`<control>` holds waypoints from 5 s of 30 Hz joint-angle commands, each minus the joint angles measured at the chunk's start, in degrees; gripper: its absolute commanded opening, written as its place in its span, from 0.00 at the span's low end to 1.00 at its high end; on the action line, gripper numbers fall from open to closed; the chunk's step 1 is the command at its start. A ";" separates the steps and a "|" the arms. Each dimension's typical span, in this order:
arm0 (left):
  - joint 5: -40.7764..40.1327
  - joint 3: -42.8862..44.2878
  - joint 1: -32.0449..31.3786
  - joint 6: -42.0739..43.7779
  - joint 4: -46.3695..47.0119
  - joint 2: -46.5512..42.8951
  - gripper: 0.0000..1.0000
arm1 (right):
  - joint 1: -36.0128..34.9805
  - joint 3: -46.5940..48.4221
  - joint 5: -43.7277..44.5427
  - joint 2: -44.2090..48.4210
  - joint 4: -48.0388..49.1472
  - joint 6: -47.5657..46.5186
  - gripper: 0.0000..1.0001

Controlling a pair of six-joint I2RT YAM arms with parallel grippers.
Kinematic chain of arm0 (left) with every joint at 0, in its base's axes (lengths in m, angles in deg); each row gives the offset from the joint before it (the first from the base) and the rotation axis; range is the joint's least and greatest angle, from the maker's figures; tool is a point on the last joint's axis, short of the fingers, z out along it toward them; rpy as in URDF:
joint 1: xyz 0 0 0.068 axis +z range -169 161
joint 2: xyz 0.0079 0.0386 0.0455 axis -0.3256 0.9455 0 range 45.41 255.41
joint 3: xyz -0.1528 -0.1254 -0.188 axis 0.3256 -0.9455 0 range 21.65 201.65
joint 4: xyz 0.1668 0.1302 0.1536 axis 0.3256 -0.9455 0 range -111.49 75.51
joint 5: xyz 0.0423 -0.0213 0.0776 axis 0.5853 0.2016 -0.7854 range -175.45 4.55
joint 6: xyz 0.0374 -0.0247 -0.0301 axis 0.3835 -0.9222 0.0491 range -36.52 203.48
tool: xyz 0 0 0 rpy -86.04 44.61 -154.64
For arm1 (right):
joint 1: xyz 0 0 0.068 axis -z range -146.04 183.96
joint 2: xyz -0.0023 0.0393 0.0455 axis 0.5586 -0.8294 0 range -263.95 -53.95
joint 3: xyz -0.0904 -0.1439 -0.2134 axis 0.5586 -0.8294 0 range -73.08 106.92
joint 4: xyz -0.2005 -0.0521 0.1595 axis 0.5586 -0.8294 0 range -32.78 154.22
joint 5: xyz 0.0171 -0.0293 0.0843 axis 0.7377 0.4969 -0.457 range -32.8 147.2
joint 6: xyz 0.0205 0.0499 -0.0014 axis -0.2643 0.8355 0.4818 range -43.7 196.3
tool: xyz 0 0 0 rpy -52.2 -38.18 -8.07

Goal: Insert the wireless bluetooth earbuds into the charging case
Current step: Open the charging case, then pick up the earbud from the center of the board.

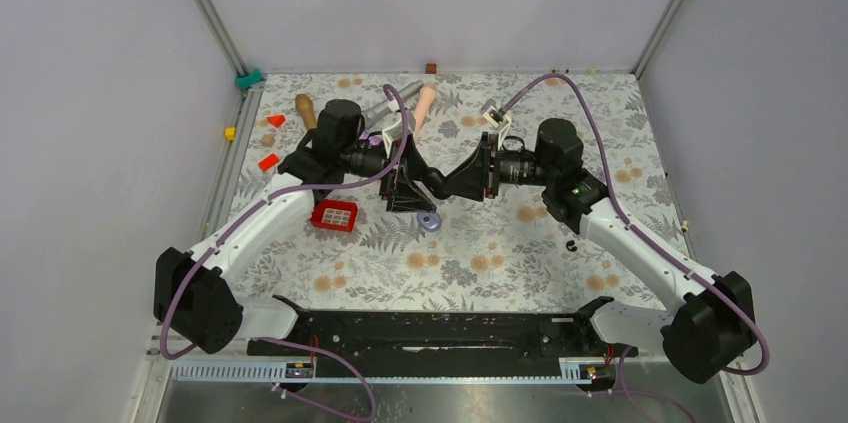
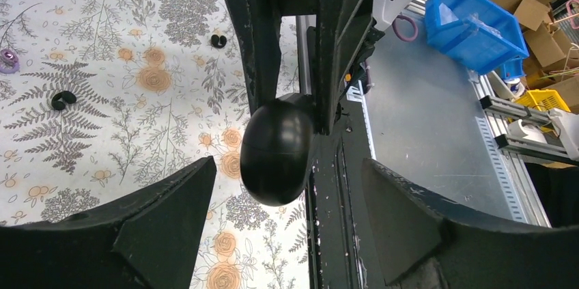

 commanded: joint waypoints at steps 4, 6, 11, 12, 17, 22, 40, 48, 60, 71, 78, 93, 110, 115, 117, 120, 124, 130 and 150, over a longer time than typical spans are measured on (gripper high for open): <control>3.26 -0.07 -0.45 -3.15 4.40 -0.25 0.74 | 0.08 0.09 -0.53 -0.50 3.83 0.33 0.24; 3.32 0.06 -0.64 -3.21 4.40 -0.24 0.71 | 0.07 0.09 -0.24 -0.63 3.60 -0.15 0.24; 3.27 -0.06 -0.95 -3.35 4.49 -0.02 0.58 | -0.10 0.40 -0.17 -0.86 2.06 -2.31 0.24; 3.29 -0.09 -1.00 -3.37 4.50 -0.06 0.56 | -0.11 0.49 -0.14 -0.85 1.71 -2.62 0.24; 3.22 -0.03 -1.10 -3.36 4.49 0.19 0.44 | -0.35 1.00 -0.19 -1.08 0.06 -4.33 0.24; 3.01 -0.12 -1.13 -3.32 4.51 0.17 0.34 | -0.43 1.14 -0.35 -1.07 -0.48 -5.02 0.24; 2.13 -0.89 -1.62 1.26 1.84 -0.35 0.00 | -0.40 2.22 1.84 -0.80 -4.51 -8.77 0.64; 1.65 -1.11 -1.83 3.94 -0.32 -0.86 0.00 | 0.36 2.89 3.62 0.37 -6.38 -10.15 0.68; 1.37 -1.24 -1.83 4.18 -0.36 -0.88 0.00 | 3.14 3.20 3.30 3.32 -7.07 -10.40 0.71; -3.89 3.67 -1.45 14.47 -12.26 0.14 0.00 | 5.38 8.04 5.45 8.07 -16.03 -16.88 0.80; -4.46 9.08 2.21 24.84 -27.42 1.55 0.00 | 7.77 13.15 20.80 6.59 -30.80 -28.72 0.88; -2.00 3.69 3.97 36.19 -33.01 -4.16 0.00 | 19.80 16.89 27.67 -7.55 -58.55 -50.32 0.88; -4.92 -1.11 2.39 34.17 -28.57 -6.67 0.00 | 25.03 37.37 19.63 -41.48 -66.91 -40.97 0.64; -4.75 -1.42 2.43 34.64 -28.56 -6.66 0.00 | 24.95 43.96 19.26 -48.00 -68.14 -40.07 0.60; -4.65 -1.47 2.40 34.67 -28.56 -6.60 0.00 | 24.86 45.18 18.87 -49.40 -68.14 -40.00 0.60; -4.63 -1.52 2.39 34.70 -28.57 -6.60 0.00 | 24.33 46.13 19.92 -50.92 -67.69 -39.75 0.58; -4.84 -1.53 2.41 34.80 -28.56 -6.54 0.00 | 22.52 46.01 23.00 -51.96 -66.68 -39.80 0.57; -4.99 -1.42 2.39 34.53 -28.56 -5.81 0.00 | 21.24 46.69 23.56 -54.25 -65.76 -37.95 0.47; -6.19 -1.52 2.48 34.62 -28.56 -5.65 0.00 | 18.27 49.34 44.07 -55.99 -61.09 -28.02 0.46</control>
